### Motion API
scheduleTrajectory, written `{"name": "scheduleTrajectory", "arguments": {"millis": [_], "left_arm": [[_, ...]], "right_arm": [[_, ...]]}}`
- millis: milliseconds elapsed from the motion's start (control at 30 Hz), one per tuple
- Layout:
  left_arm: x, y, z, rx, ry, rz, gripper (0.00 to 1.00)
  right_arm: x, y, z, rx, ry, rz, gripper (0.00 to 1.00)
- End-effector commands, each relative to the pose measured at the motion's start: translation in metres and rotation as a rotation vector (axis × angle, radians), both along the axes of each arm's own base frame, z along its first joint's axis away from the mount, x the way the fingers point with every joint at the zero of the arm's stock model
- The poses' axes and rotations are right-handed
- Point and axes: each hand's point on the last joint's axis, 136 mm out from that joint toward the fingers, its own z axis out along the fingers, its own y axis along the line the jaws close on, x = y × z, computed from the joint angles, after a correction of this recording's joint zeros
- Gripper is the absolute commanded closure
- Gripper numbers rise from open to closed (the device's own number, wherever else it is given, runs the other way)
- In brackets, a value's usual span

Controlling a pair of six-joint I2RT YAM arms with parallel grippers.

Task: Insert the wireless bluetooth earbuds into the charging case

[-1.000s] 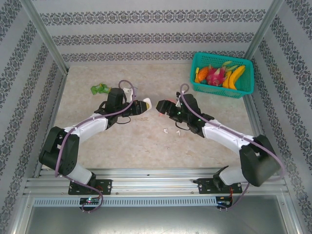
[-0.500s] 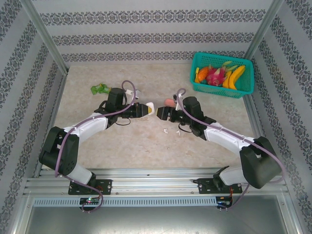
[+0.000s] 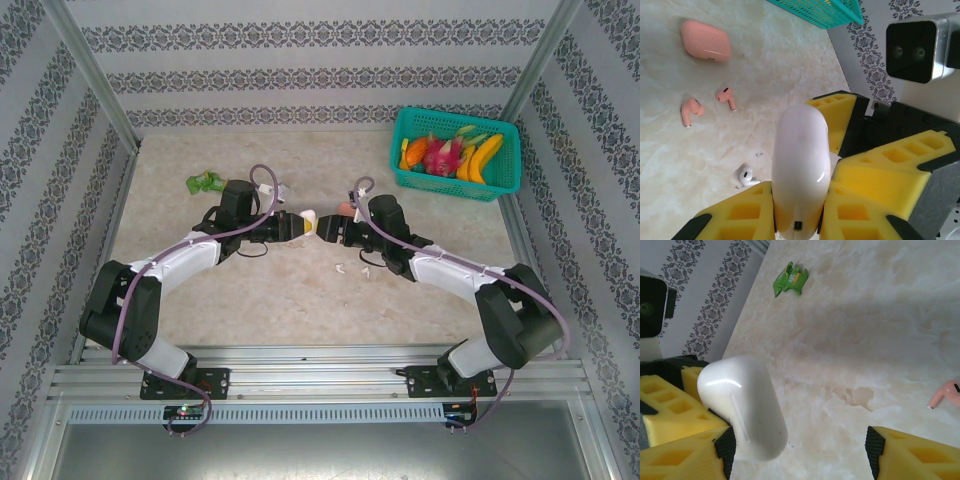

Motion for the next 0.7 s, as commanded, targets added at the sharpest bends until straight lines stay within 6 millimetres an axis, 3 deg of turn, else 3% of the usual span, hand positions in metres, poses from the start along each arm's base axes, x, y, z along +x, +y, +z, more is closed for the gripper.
{"name": "scheduleTrajectory", "arguments": {"millis": [0, 133, 400, 533, 667], "left_arm": [[0.003, 0.001, 0.021, -0.033, -0.043, -0.011, 1.0], [0.001, 0.0, 0.026, -0.044, -0.048, -0.015, 1.0], [-0.007, 0.002, 0.045, -0.068, -0.089, -0.023, 1.0], [-0.008, 0.003, 0.043, -0.065, -0.088, -0.022, 1.0], [-0.007, 0.003, 0.038, -0.059, -0.084, -0.02, 1.0]], "right_arm": [[0.007, 0.011, 0.01, 0.036, -0.026, 0.019, 0.3], [0.013, 0.01, 0.001, 0.031, -0.007, -0.003, 0.32], [0.029, -0.011, -0.033, 0.018, 0.063, -0.087, 0.35], [0.028, -0.013, -0.037, 0.027, 0.076, -0.088, 0.35], [0.021, -0.018, -0.025, 0.046, 0.059, -0.082, 0.35]]}}
